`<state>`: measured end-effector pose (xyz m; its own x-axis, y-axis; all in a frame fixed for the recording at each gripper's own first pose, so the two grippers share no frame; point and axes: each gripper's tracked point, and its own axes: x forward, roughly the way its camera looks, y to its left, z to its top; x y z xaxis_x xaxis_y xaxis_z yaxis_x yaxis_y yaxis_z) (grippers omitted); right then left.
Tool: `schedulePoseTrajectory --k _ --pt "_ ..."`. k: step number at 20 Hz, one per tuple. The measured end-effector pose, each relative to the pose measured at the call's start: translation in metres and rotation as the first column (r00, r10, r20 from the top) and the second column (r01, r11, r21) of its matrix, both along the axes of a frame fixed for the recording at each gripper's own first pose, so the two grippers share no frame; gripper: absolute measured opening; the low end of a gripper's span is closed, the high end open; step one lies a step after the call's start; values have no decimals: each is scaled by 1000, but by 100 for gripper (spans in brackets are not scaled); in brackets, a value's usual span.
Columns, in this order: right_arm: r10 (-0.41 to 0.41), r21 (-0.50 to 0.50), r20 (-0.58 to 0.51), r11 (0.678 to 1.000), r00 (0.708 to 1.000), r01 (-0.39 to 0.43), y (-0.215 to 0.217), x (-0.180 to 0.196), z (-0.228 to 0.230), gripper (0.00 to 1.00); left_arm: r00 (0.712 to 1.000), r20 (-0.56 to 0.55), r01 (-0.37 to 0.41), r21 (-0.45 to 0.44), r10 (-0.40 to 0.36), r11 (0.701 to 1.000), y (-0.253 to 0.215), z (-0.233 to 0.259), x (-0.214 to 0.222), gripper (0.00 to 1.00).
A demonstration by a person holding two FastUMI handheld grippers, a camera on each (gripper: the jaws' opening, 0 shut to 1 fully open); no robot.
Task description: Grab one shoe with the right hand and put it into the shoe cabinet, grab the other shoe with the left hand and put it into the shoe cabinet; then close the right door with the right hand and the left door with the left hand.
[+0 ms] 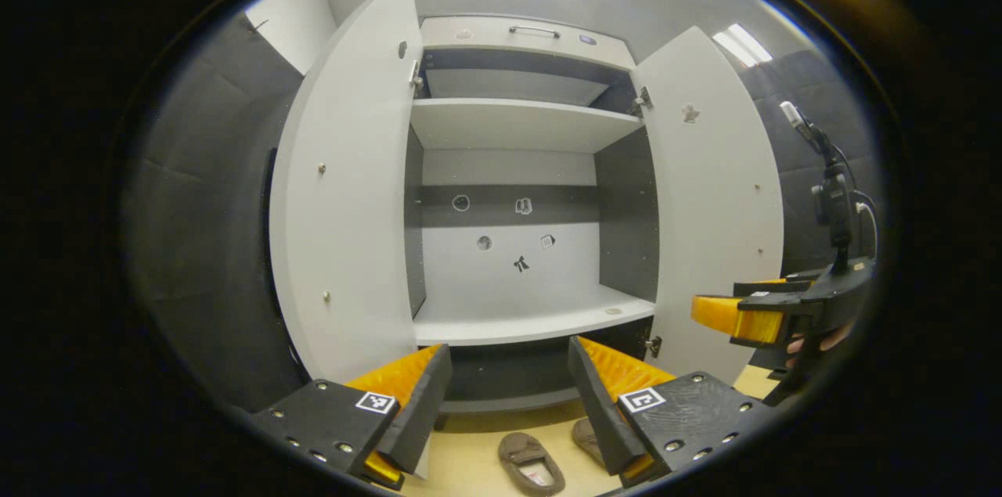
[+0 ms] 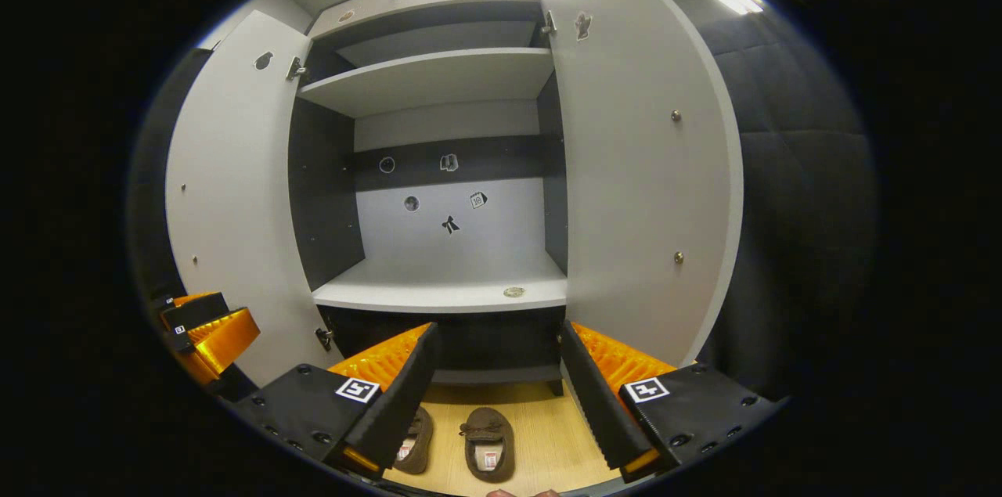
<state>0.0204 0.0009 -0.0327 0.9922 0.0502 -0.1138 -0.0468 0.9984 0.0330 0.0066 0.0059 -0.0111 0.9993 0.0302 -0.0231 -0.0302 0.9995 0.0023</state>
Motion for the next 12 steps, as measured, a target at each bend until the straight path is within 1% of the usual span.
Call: schedulePoseTrajectory --k 3,5,7,10,12 --pt "24 0 -49 1000 999 -24 7 8 -13 96 1000 -13 -11 1 11 1000 5 -7 1 87" --pt "47 8 -103 999 994 -47 15 14 -28 97 1000 -21 -16 4 16 1000 10 -12 0 87" --pt "84 35 -171 996 982 -79 25 19 -45 98 999 -32 -18 7 18 1000 11 -17 -1 87" --pt "131 72 -242 991 961 -116 39 27 -70 98 999 -50 -21 5 21 1000 13 -29 -4 87" --pt "146 75 -297 989 944 -129 46 32 -92 99 998 -63 -20 -2 20 1000 13 -37 -8 87"
